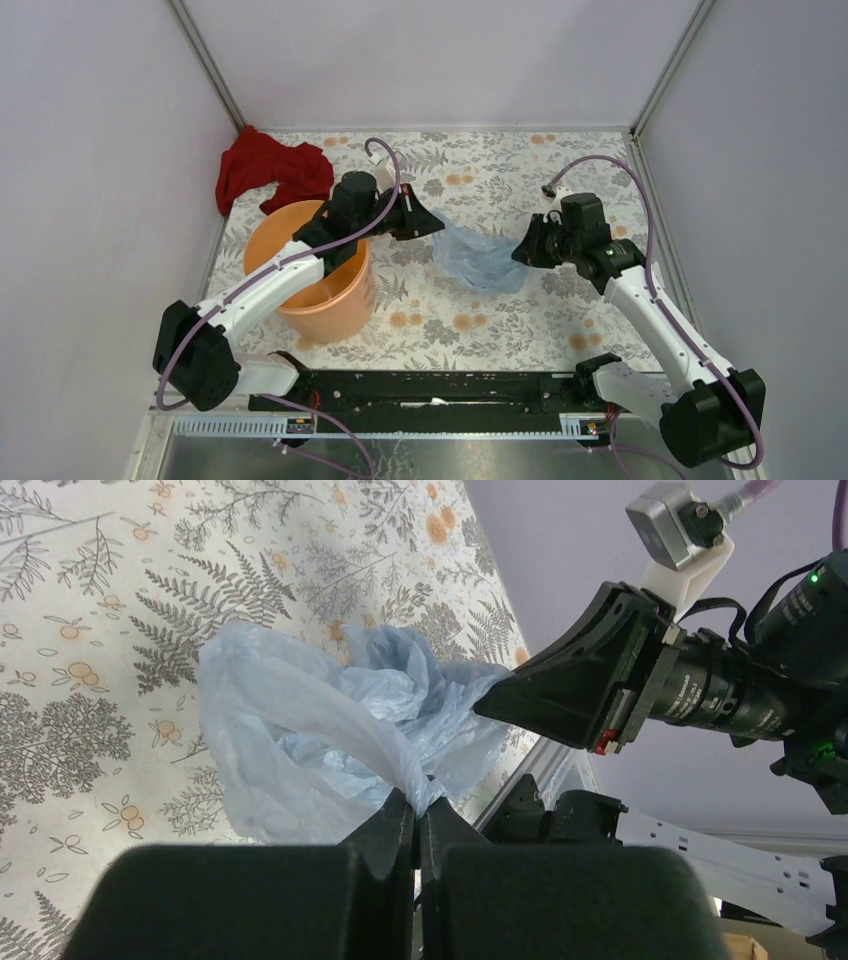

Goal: Put the trash bags into the trash bin

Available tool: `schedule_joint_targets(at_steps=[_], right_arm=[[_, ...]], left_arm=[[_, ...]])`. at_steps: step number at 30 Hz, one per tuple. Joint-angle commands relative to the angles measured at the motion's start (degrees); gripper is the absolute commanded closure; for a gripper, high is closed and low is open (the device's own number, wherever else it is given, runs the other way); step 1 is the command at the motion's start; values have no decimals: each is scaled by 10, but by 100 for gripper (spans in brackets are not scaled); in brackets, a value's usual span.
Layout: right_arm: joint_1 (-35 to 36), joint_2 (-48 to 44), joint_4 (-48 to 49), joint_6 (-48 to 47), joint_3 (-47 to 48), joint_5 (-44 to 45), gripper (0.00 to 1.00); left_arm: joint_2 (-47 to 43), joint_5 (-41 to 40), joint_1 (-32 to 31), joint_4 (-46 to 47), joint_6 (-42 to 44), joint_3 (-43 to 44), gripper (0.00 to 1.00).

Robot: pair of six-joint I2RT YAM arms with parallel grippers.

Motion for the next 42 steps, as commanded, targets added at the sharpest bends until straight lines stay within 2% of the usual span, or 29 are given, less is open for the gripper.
schedule_joint_targets(at_steps=[1, 7, 12, 14, 17, 18, 21, 23, 26, 31, 36, 38, 42], right_arm=[[1, -30, -15, -31, 11, 8, 84], [1, -21, -21, -40, 35, 11, 83], [1, -36, -23, -49, 38, 37, 82], [1, -43, -23, -52, 25, 59, 79], [1, -45, -5, -49, -12, 59, 74], [1, -42, 4, -44, -25, 49, 72], [1, -26, 26, -25, -53, 18, 46], [1, -18, 36, -16, -53, -4, 33], [1, -23, 47, -10, -45, -18, 20], [1, -30, 36, -19, -17, -16, 11], [1, -21, 70, 12, -19, -110, 9], [1, -17, 85, 27, -19, -132, 8], [1, -8, 104, 65, -4, -130, 3]], left_arm=[[-24, -19, 2, 7, 19, 29, 100], [-24, -9, 2, 1, 28, 36, 100], [-51, -46, 12, -47, 85, 53, 100], [-73, -51, 18, -46, 103, 52, 100], [-109, -3, 24, -3, 127, 41, 100], [-121, 25, 24, 21, 133, 34, 100], [-141, 107, 24, 83, 138, 23, 100], [-135, 127, 24, 90, 127, 30, 100], [-112, 148, 23, 75, 120, 50, 100], [-99, 170, 20, 64, 154, 76, 100], [-73, 127, 12, 50, 168, 137, 100], [-51, 111, -6, 20, 200, 184, 100], [-13, 52, -67, -42, 320, 245, 100]])
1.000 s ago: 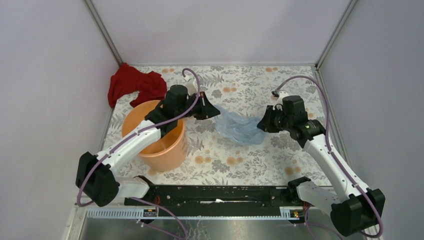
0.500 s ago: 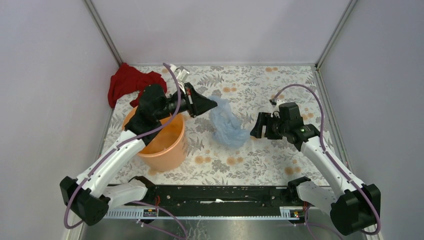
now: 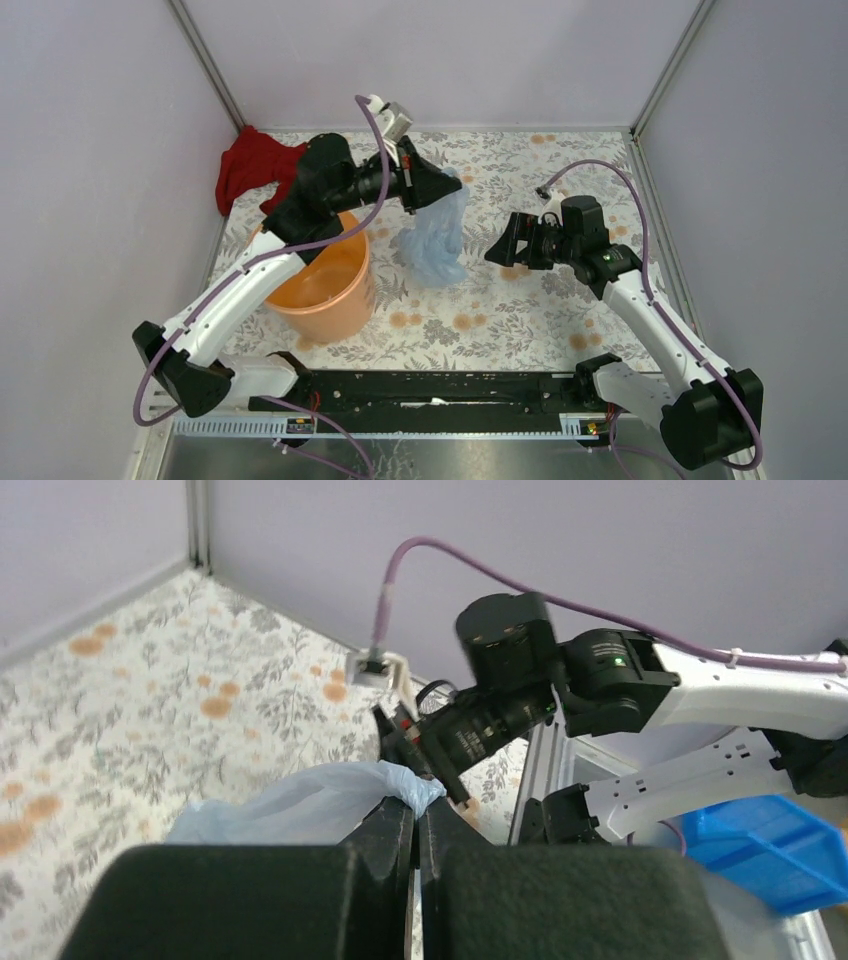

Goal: Put the trash bags into the trash bin

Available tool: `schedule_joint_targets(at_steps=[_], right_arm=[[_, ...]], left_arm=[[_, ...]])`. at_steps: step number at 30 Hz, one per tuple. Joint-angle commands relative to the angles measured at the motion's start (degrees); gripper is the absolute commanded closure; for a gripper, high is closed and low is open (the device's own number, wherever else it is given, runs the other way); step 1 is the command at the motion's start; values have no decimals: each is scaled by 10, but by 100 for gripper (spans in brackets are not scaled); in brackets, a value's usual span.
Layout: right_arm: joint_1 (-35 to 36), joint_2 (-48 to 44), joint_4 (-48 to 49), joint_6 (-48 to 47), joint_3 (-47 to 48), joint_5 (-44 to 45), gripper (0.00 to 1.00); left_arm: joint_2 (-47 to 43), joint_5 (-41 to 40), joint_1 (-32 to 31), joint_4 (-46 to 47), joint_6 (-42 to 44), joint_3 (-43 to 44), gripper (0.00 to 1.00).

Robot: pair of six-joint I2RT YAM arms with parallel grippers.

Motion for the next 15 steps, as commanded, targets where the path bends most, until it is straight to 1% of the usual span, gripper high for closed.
schedule_joint_targets(at_steps=[1, 3, 5, 7, 10, 11, 13, 15], right_arm=[[1, 13, 36, 51, 41, -14, 1], [0, 28, 19, 50, 55, 24, 0], [0, 44, -16, 31, 77, 61, 0], [0, 46, -48, 12, 91, 108, 0], [-2, 33, -72, 16, 81, 189, 0], [-2, 32, -81, 19, 79, 207, 0], [-3, 36, -93, 29, 74, 216, 0], [-3, 42, -95, 40, 67, 203, 0]], left_arm=[[30, -60, -59, -40, 135, 62, 100], [50, -60, -73, -45, 154, 69, 100], [68, -61, -91, -52, 153, 59, 100], [72, -97, -126, -57, 149, 6, 100], [64, -190, -204, -62, 159, -79, 100], [62, -198, -222, -62, 152, -102, 100], [56, -183, -249, -55, 126, -138, 100], [42, -180, -267, -39, 108, -176, 100]])
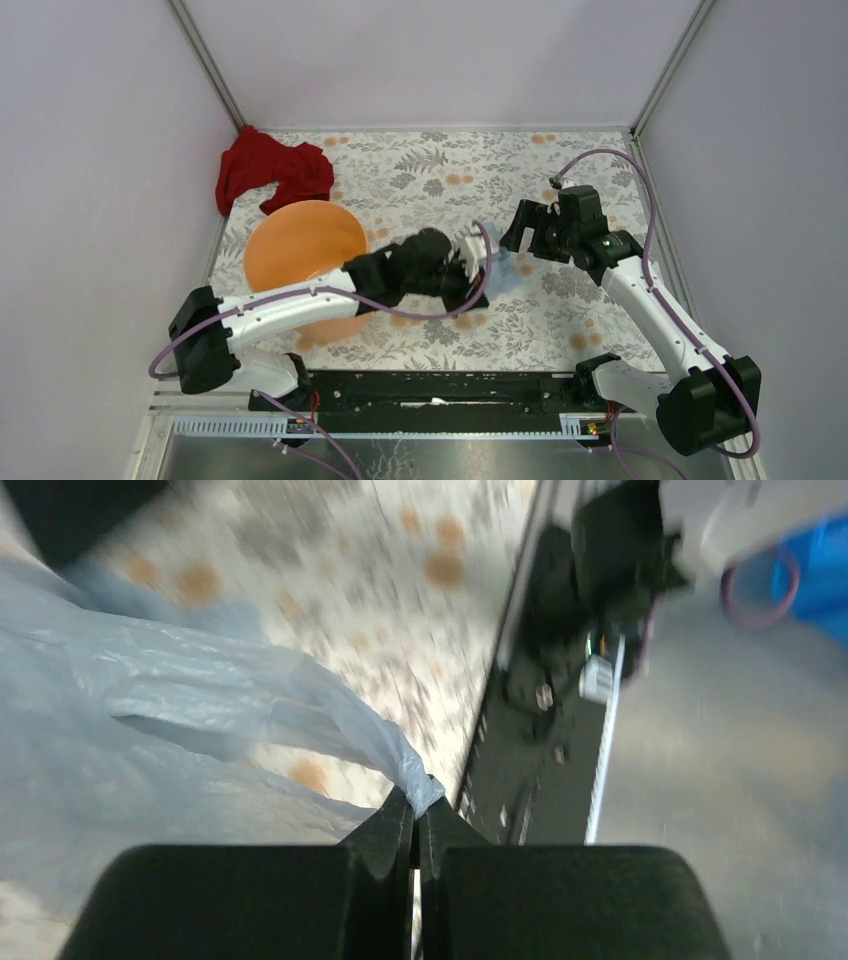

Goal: Put the trash bags into the trash bin

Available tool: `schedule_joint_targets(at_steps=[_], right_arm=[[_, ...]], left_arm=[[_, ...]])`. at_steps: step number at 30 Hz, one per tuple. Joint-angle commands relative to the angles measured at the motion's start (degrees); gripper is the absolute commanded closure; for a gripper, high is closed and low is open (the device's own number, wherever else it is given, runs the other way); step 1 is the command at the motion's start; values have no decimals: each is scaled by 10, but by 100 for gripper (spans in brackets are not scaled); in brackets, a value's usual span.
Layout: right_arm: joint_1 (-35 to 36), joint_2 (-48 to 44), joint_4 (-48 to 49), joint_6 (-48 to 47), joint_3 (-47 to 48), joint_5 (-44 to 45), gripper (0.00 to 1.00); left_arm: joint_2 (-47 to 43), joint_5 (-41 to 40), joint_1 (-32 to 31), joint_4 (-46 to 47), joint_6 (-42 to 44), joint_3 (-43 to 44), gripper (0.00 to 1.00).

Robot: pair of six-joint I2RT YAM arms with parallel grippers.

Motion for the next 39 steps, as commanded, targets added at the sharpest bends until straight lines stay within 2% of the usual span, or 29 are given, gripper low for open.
schedule_joint_targets(at_steps=[1, 7, 10, 14, 18, 22, 28, 31, 34, 36, 37, 38, 39], right_arm=[[-3, 3, -31, 20, -3, 38, 0], [-2, 27, -24, 3, -2, 33, 0], [-2, 45, -3, -16, 12, -2, 1], [3, 112, 12, -49, 64, -76, 9], [53, 189, 19, -100, 125, -63, 8], [70, 264, 0, -134, 175, -75, 10], [117, 288, 25, -146, 155, -128, 14], [117, 299, 59, -118, 131, -160, 23], [119, 312, 97, -97, 124, -219, 37], [117, 301, 91, -97, 139, -201, 54], [117, 289, 76, -101, 151, -161, 65], [117, 277, 61, -104, 168, -112, 80], [117, 263, 47, -105, 192, -58, 87]], left_arm=[[-34, -19, -36, 32, -30, -65, 100], [-37, 59, -50, 87, -84, -140, 100], [-33, 54, -62, 89, -95, -164, 100], [-45, 40, -62, 93, -100, -186, 100], [-67, 20, -62, 97, -103, -212, 100], [-78, 10, -62, 97, -109, -223, 100], [-106, -2, -62, 118, -122, -250, 100], [-109, -6, -62, 115, -126, -253, 100], [-111, -11, -62, 114, -128, -250, 100], [-114, -22, -62, 105, -127, -239, 100], [-116, -33, -62, 101, -126, -231, 100], [-119, -51, -62, 89, -122, -219, 100], [-122, -94, -62, 73, -120, -205, 100]])
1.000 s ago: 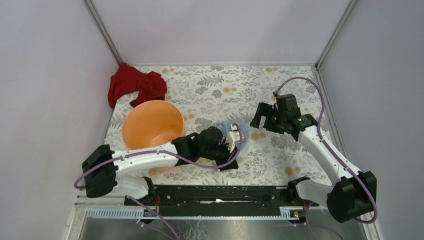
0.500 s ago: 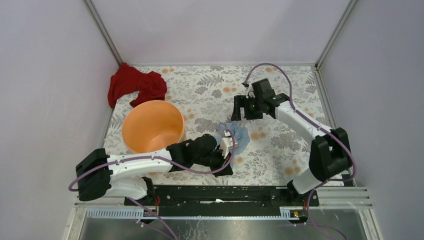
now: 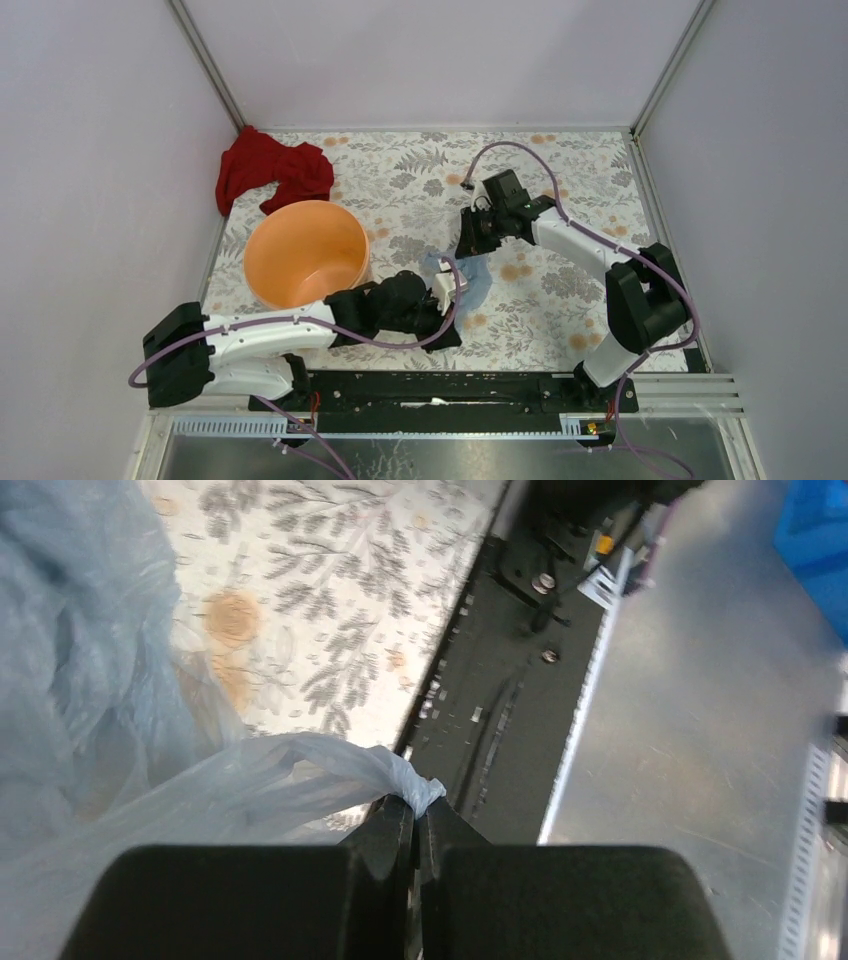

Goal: Put the trash bags into the trash bin

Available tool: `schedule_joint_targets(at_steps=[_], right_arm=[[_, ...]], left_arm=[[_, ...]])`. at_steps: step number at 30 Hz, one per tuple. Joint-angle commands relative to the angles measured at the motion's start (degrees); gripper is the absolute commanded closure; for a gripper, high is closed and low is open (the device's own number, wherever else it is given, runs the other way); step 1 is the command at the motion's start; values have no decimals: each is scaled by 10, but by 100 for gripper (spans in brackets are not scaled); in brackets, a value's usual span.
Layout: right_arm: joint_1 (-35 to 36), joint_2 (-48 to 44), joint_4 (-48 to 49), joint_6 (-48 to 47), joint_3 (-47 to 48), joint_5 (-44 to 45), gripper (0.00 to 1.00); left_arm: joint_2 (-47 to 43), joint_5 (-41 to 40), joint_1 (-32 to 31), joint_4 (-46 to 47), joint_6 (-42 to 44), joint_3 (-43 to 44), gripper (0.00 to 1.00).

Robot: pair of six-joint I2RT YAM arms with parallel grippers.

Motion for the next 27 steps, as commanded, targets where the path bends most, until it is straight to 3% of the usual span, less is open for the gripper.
schedule_joint_targets(at_steps=[1, 2, 6, 9, 11, 12, 13, 15, 16, 18, 19, 21, 24, 27], right_arm=[[-1, -56, -24, 1, 83, 165, 93], [0, -64, -38, 0, 110, 242, 100], [-6, -48, -104, -17, 269, 402, 100], [-13, 11, -212, -32, 503, 414, 100], [-12, 32, -268, -36, 635, 369, 100], [-12, 17, -260, -39, 645, 329, 100], [-10, -19, -197, -44, 606, 290, 100], [-8, -139, -40, -43, 406, 231, 98], [-9, -185, 30, -43, 265, 227, 96], [-19, -214, 102, -33, 87, 294, 100], [-49, -193, 92, -8, 49, 254, 100], [-128, -147, 53, 31, 39, 93, 100], [-141, -180, 115, 53, 11, 43, 100], [-142, -181, 113, 35, 20, -20, 100]], left_arm=[[-25, -118, 1, -25, 6, 67, 100], [-22, -162, 3, -43, 11, 91, 100], [31, -267, 41, -127, 64, 275, 100], [94, -317, 69, -209, 134, 473, 100], [110, -294, 69, -227, 179, 581, 100], [105, -261, 68, -225, 190, 592, 100], [93, -235, 65, -211, 190, 579, 100], [62, -187, 63, -169, 162, 494, 100], [58, -158, 63, -148, 142, 427, 100], [85, -133, 60, -126, 86, 311, 100], [113, -124, 55, -132, 64, 275, 100], [143, -129, 33, -143, 37, 239, 100], [127, -130, 2, -118, 39, 220, 100], [117, -106, 1, -112, 41, 213, 98]])
